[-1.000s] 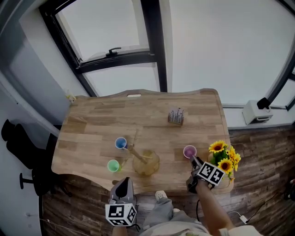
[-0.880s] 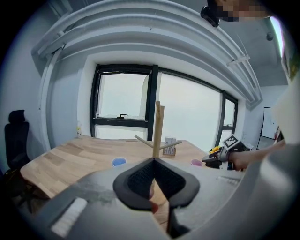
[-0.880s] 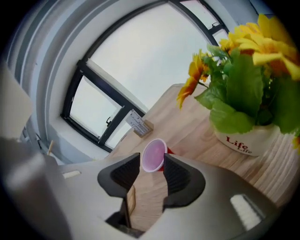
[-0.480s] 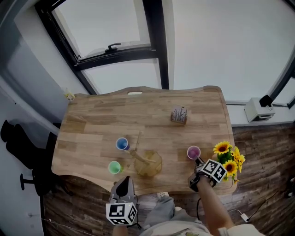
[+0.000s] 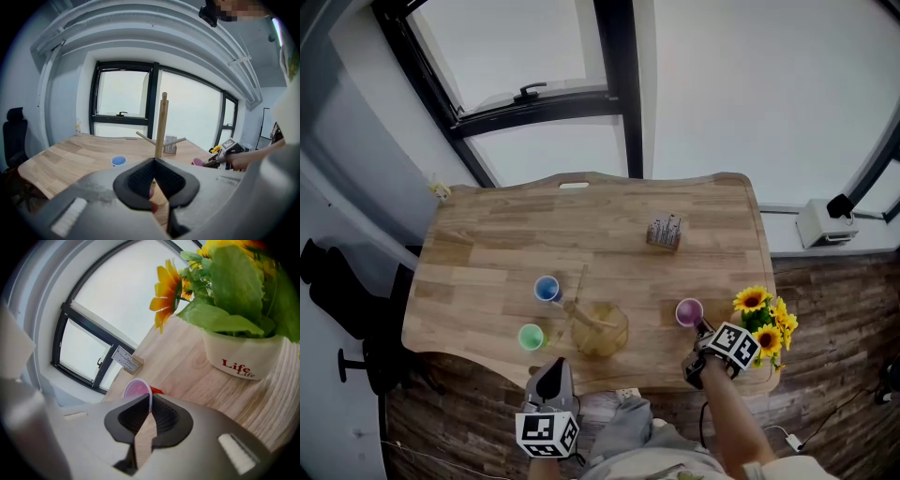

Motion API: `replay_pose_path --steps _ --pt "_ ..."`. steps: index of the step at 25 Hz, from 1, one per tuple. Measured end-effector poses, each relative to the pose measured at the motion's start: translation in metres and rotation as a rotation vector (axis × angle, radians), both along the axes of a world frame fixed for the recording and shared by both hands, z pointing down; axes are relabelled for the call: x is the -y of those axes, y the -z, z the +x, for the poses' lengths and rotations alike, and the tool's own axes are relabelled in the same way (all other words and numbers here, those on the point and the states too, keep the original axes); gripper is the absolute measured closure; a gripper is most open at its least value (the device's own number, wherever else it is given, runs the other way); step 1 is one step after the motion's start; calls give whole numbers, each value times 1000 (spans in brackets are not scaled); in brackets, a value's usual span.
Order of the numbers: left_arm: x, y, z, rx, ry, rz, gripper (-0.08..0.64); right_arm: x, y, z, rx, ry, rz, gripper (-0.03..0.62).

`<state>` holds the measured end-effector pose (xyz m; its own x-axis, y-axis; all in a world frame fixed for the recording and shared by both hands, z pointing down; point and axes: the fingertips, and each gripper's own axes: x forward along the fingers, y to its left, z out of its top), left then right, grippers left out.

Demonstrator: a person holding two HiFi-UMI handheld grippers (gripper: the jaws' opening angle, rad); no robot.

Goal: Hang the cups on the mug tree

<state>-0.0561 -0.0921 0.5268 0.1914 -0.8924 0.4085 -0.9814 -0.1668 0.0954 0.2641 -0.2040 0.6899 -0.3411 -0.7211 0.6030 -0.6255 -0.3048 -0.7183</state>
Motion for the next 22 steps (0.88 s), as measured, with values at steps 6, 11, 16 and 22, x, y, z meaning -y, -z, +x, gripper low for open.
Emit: replay_pose_path --steps 6,11,16,22 --pt "-2 1 -2 -3 14 4 560 1 8 -2 -17 33 17 572" --pt "-6 5 -1 -9 22 15 560 3 33 -5 -67 84 79 574" --pt "-10 11 4 -19 28 34 560 8 69 -6 -112 123 173 572" --pt "-16 20 5 -29 37 60 560 10 114 -6 -124 137 275 572"
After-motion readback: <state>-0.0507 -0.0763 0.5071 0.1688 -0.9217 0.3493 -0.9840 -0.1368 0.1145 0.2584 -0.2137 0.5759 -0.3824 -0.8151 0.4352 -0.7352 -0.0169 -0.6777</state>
